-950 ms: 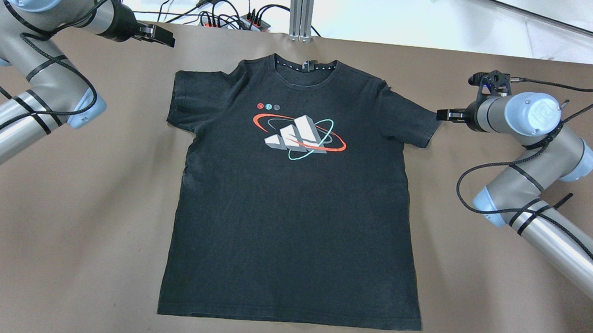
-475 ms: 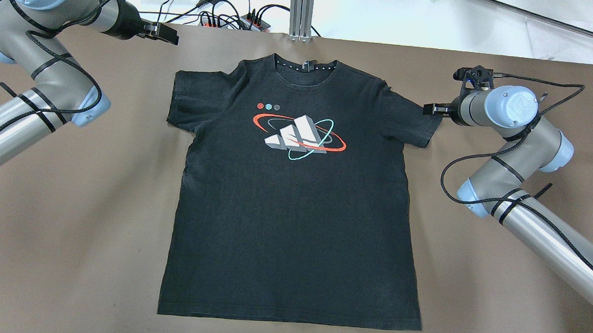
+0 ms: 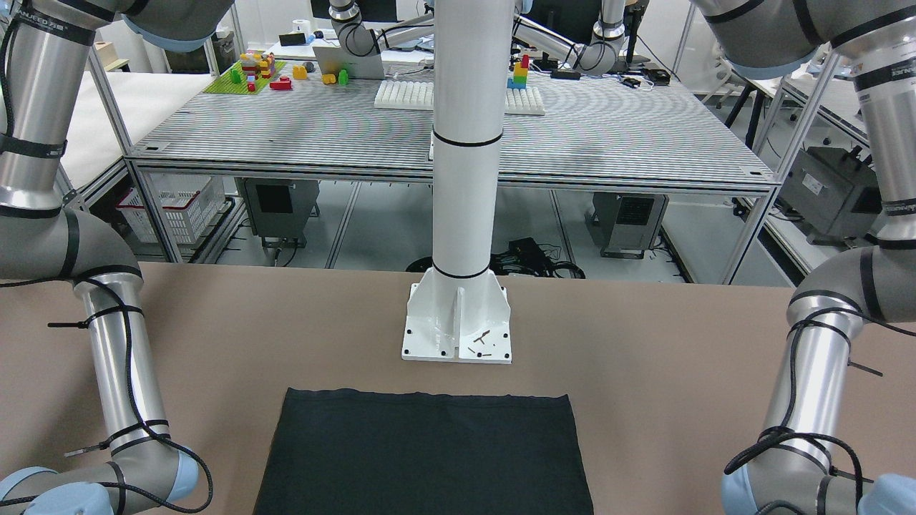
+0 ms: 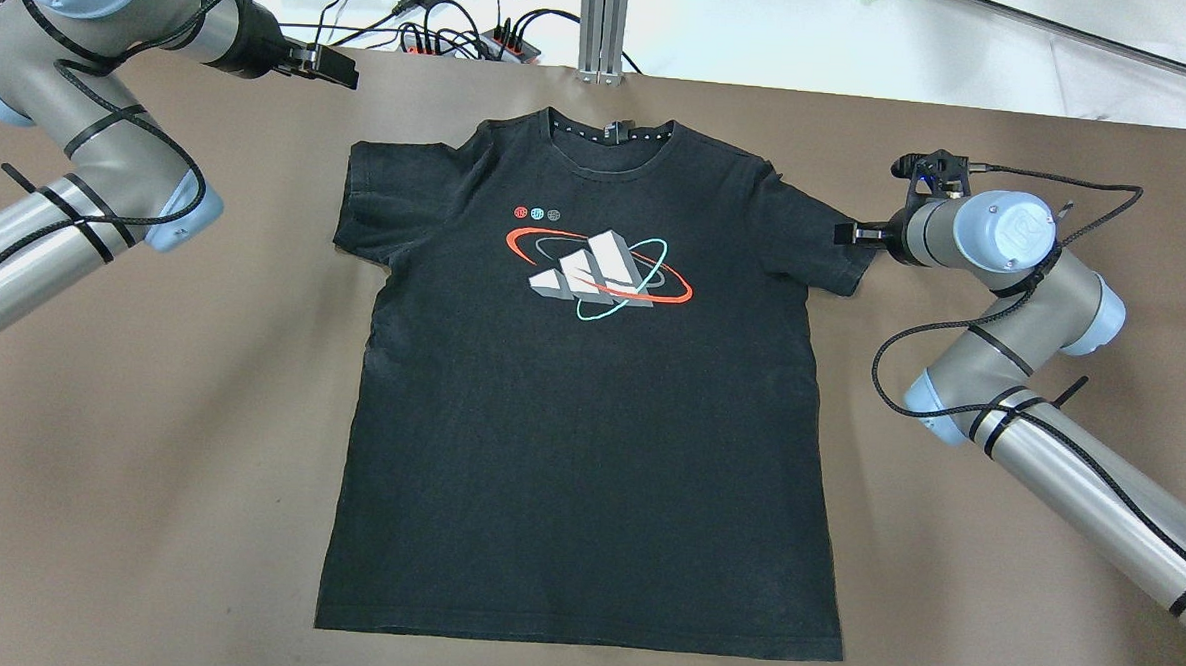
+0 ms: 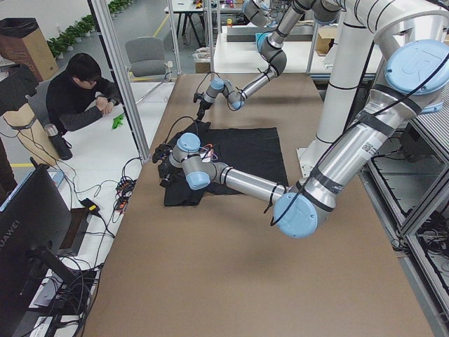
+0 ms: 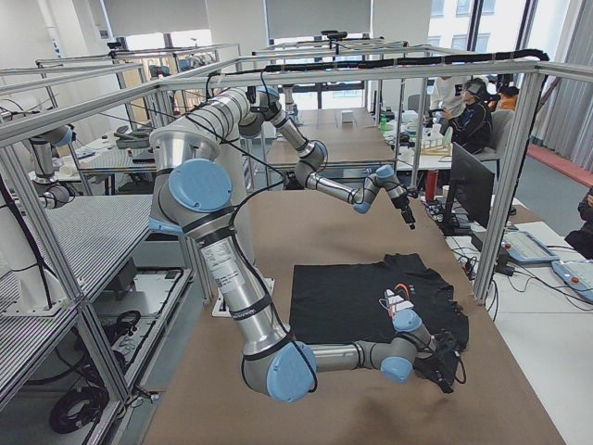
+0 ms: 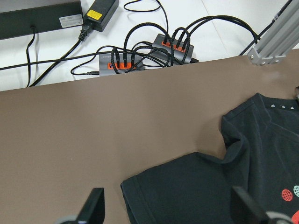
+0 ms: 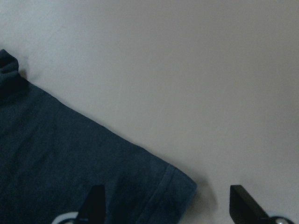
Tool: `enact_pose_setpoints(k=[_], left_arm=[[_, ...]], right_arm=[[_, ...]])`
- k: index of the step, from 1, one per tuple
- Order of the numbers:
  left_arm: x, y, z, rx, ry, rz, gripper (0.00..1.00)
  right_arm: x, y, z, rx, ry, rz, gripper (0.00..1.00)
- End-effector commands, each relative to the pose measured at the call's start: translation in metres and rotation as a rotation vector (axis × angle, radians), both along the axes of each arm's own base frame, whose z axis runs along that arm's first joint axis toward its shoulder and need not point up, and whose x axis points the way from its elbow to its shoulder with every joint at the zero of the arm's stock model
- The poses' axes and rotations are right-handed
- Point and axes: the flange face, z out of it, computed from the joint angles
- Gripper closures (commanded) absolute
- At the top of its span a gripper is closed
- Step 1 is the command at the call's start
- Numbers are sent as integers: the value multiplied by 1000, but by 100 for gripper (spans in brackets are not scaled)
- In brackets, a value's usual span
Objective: Fold clothes
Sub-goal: 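Move both grippers in toward the shirt's shoulders, right gripper to the sleeve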
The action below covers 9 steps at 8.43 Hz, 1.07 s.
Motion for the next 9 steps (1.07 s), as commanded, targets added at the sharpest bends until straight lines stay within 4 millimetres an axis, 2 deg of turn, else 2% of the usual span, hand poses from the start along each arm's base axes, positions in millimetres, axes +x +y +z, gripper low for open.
enact_pose_setpoints(k=[1, 2, 3, 5, 9], left_arm=[[0, 0, 0, 0, 0, 0, 5], [0, 0, -2, 1, 2, -1, 5], [0, 0, -2, 2, 2, -1, 5], [0, 0, -2, 2, 2, -1, 5], [0, 0, -4, 5, 4, -1, 5]], right_arm=[[-4, 3, 4, -2, 0, -5, 50], [-2, 3, 6, -2, 2, -4, 90], [-2, 3, 4, -1, 1, -4, 100], [-3, 3, -4, 9, -9, -5, 100], [18, 2, -67, 24, -51, -27, 100]])
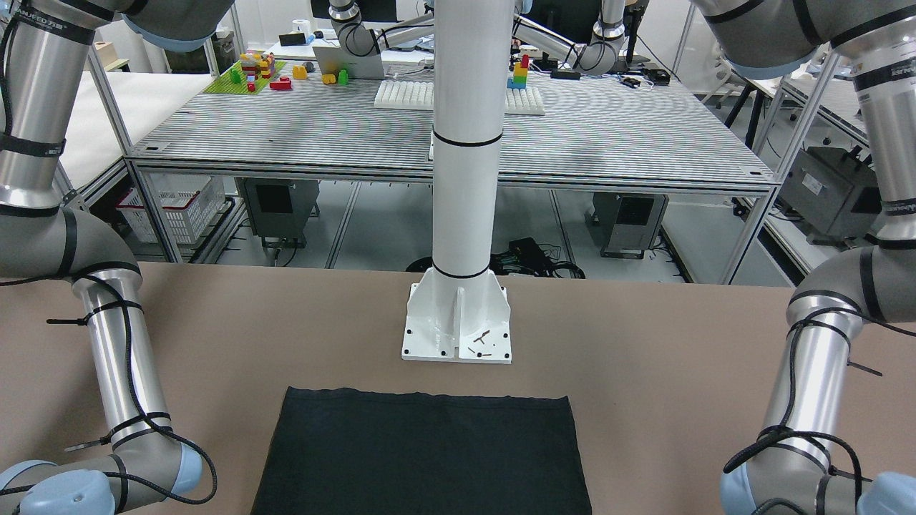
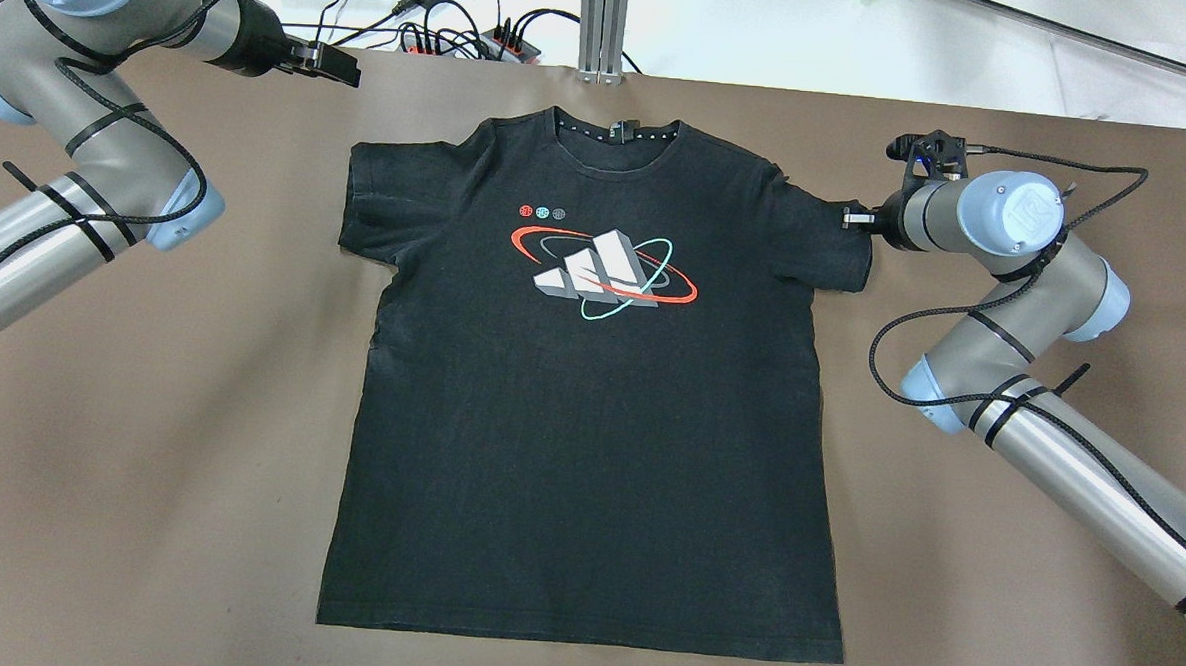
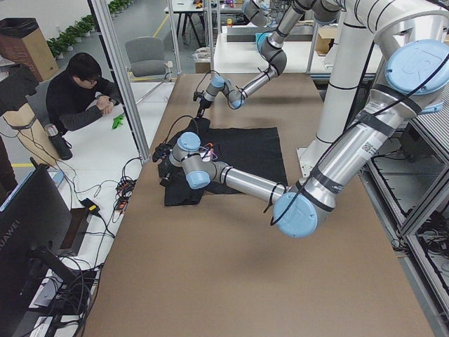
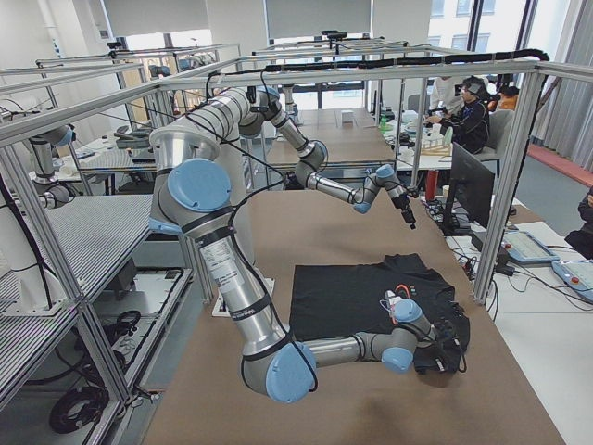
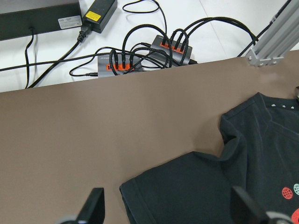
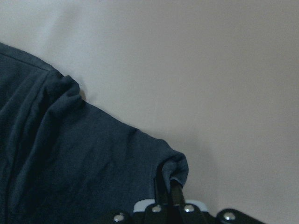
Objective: Fold clothes
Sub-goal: 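Grasp the sleeve nearest the right gripper and fold it inward over the chest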
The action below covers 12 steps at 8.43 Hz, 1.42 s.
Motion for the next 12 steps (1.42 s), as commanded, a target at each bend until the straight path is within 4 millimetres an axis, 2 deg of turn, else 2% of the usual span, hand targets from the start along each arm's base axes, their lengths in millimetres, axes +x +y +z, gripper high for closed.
enact_pose_setpoints(k=[1, 2, 3, 6, 7, 8, 9, 10, 11, 12], left_arm=[[-1, 0, 2, -2, -1, -2, 5], [-1, 0, 2, -2, -1, -2, 5], [-1, 0, 3, -2, -1, -2, 5], [-3, 1, 13, -12, -8, -6, 5], [-2, 2, 16, -19, -9, -6, 5], [-3, 1, 18, -24, -9, -11, 5], [-3, 0, 18, -24, -14, -22, 5], [-2, 0, 19, -25, -15, -25, 5], [-1, 0, 17, -24, -15, -23, 5], [-1, 0, 17, -24, -15, -23, 5]], right_arm=[[10, 3, -54, 19, -21, -17, 100], [5, 4, -78, 44, -42, -19, 100], [-20, 5, -103, 46, -44, -34, 100], [-95, 24, -157, 110, 13, -5, 100], [-110, 25, -180, 110, 27, -5, 100], [-124, 30, -195, 122, 36, 4, 100], [-136, 36, -194, 124, 47, 28, 100], [-141, 36, -190, 121, 60, 35, 84], [-141, 36, -185, 118, 68, 37, 7], [-141, 37, -180, 119, 75, 41, 6]])
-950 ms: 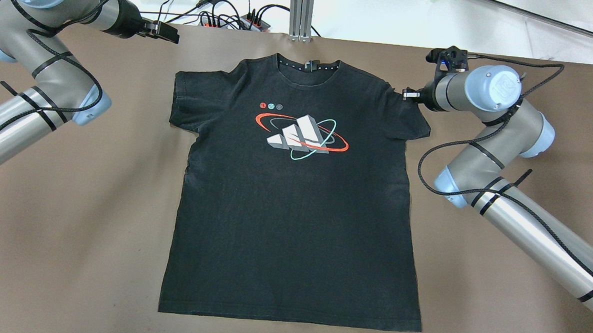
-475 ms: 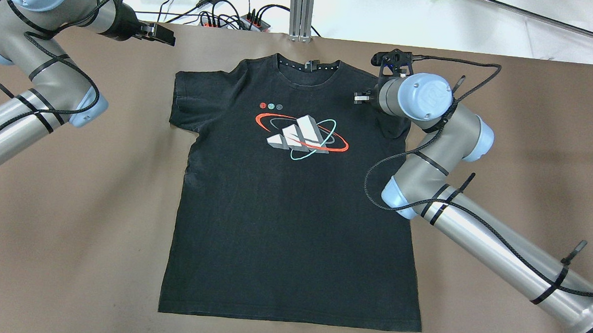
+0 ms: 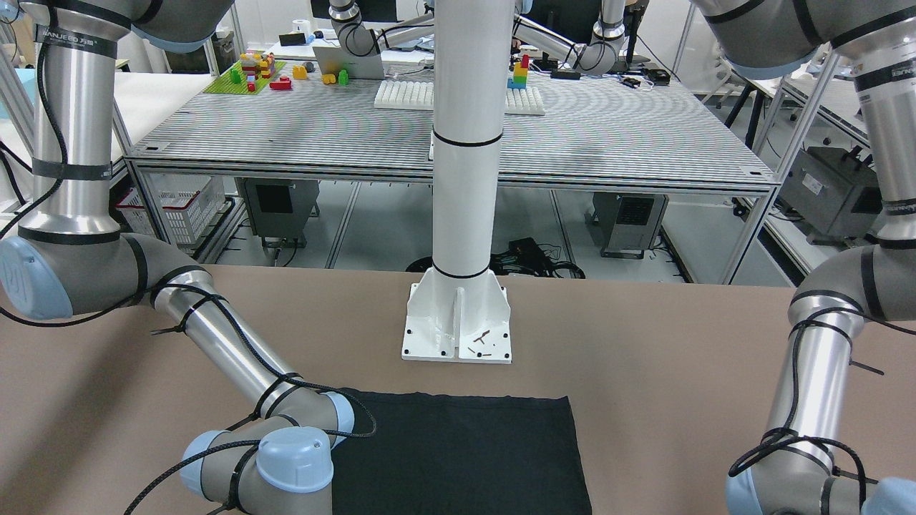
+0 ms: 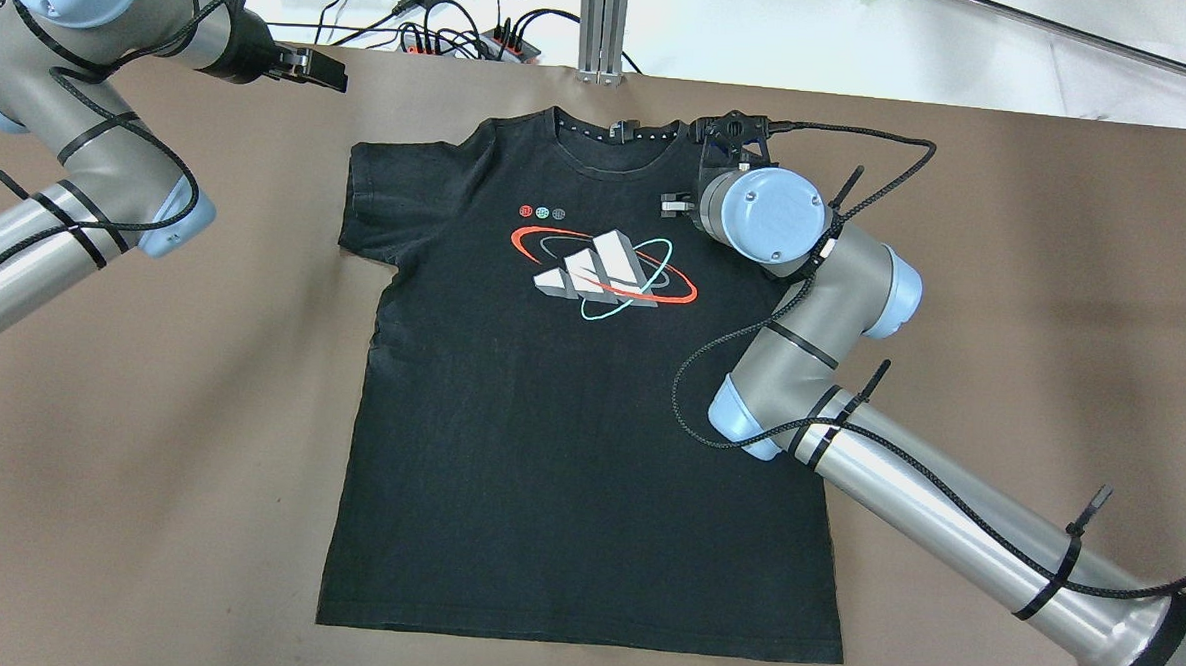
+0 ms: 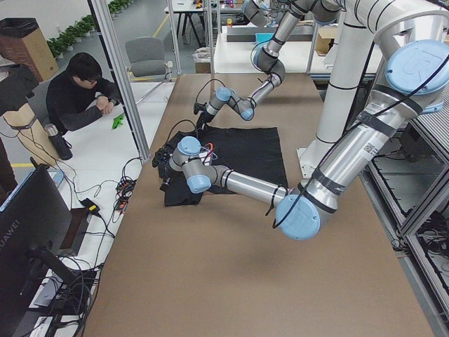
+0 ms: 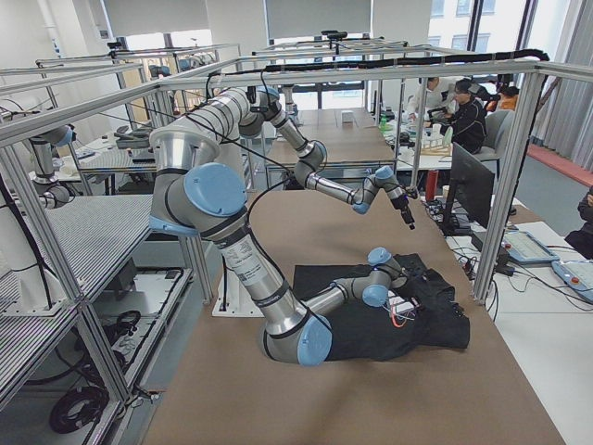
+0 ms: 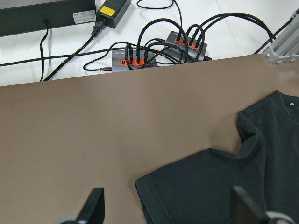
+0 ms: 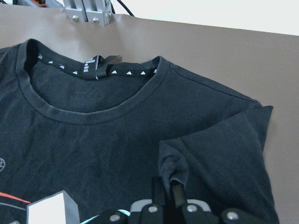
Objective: Fold clothes
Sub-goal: 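Grasp the sleeve nearest the right gripper and fold it inward over the chest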
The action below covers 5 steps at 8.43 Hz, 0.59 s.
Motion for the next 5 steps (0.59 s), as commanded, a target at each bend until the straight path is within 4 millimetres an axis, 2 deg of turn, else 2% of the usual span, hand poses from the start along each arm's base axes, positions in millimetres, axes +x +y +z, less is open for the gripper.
enact_pose_setpoints(k=[1, 2, 3, 5], left_arm=[[5, 1, -3, 3, 0, 3, 5], [9, 1, -4, -3, 3, -12, 5], [23, 5, -9, -2, 7, -18, 5], [27, 7, -14, -2, 16, -24, 5]], right_arm=[[-3, 2, 9, -2, 16, 11, 6], [-3, 2, 7, -11, 3, 31, 6], [-12, 5, 7, -42, -30, 77, 6], [-9, 2, 3, -42, -35, 69, 6]])
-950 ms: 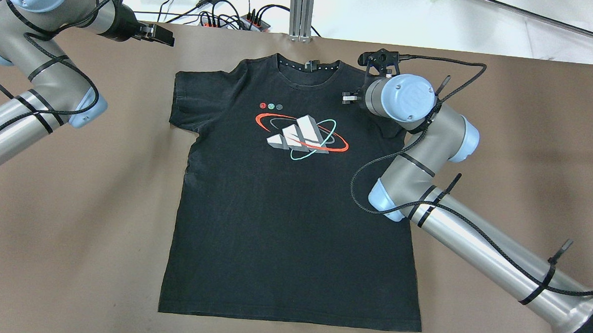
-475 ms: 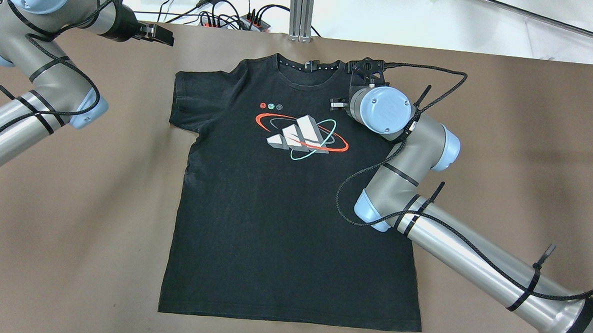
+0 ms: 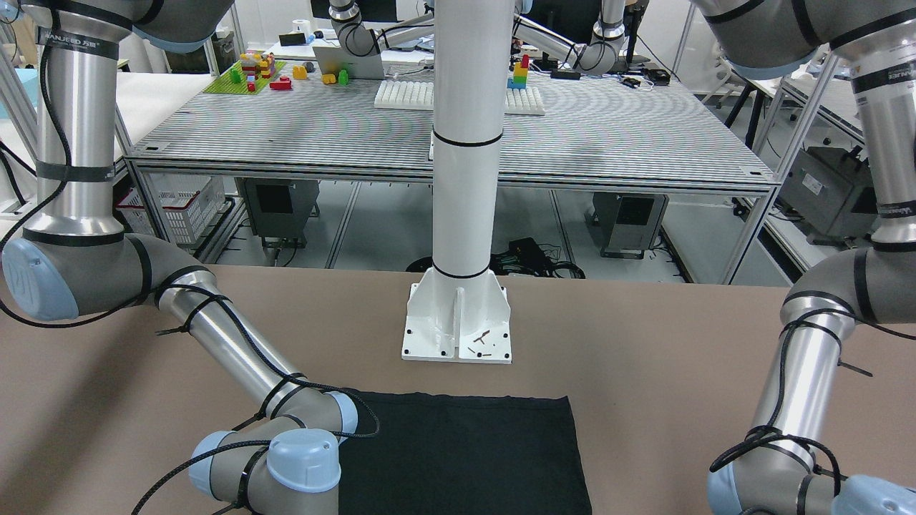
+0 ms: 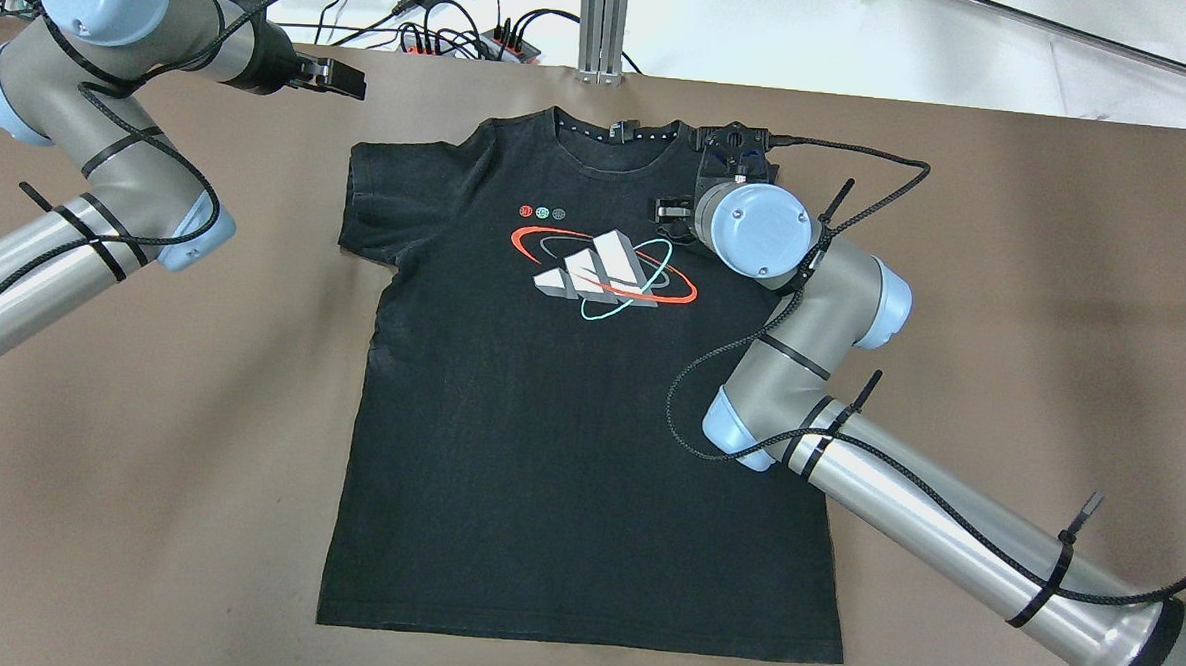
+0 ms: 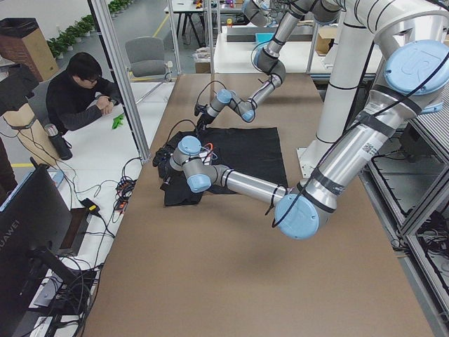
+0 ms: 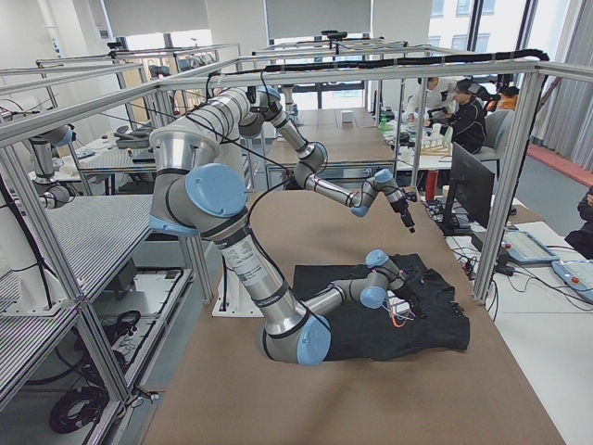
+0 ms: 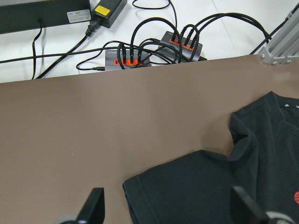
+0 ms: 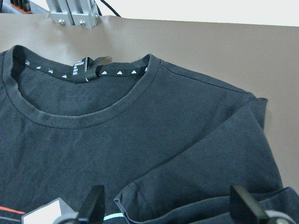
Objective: Fold clothes
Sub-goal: 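Grasp the sleeve nearest the right gripper and fold it inward over the chest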
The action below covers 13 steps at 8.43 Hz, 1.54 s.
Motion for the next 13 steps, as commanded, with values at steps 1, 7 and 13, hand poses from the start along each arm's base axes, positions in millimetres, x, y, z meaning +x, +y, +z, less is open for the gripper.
enact_pose_setpoints(k=[1, 7, 13], left_arm=[[6, 3, -7, 1, 11, -8, 5], [3, 6, -23, 16, 35, -12, 5], [5, 6, -29, 21, 39, -8, 5]], right_arm=[[16, -11, -4, -6, -12, -50, 6], [91, -56, 81, -88, -54, -182, 6], [85, -61, 106, -111, -69, -161, 100]])
